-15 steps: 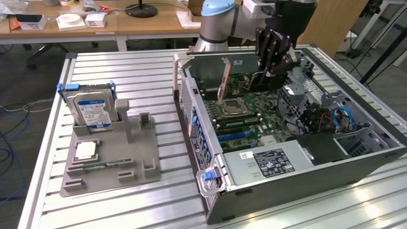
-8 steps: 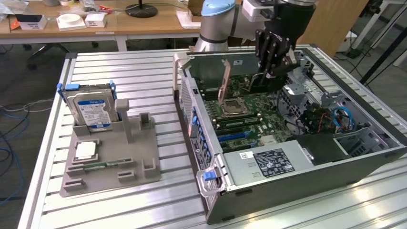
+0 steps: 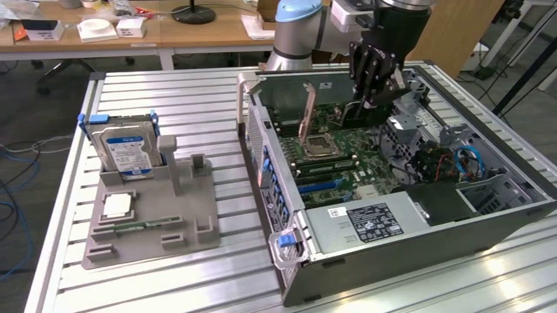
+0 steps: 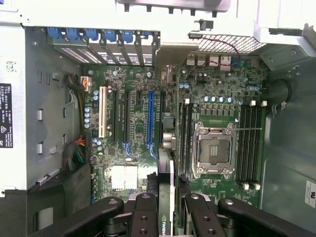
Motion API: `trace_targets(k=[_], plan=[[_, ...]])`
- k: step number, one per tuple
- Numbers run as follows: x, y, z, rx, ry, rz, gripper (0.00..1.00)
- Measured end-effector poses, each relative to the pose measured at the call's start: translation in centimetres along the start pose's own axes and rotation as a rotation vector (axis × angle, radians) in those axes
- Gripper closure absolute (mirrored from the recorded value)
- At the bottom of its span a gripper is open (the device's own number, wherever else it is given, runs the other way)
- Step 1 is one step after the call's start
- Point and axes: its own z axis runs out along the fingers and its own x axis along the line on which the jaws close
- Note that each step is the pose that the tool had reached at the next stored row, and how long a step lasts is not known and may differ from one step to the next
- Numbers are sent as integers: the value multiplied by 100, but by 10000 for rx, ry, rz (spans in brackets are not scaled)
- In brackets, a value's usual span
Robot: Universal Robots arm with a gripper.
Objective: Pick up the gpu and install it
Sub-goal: 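Insert the gpu into the slot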
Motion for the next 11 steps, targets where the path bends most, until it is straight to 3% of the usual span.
trace_targets(k=[11], plan=[[1, 2, 48, -1, 1, 0, 74]])
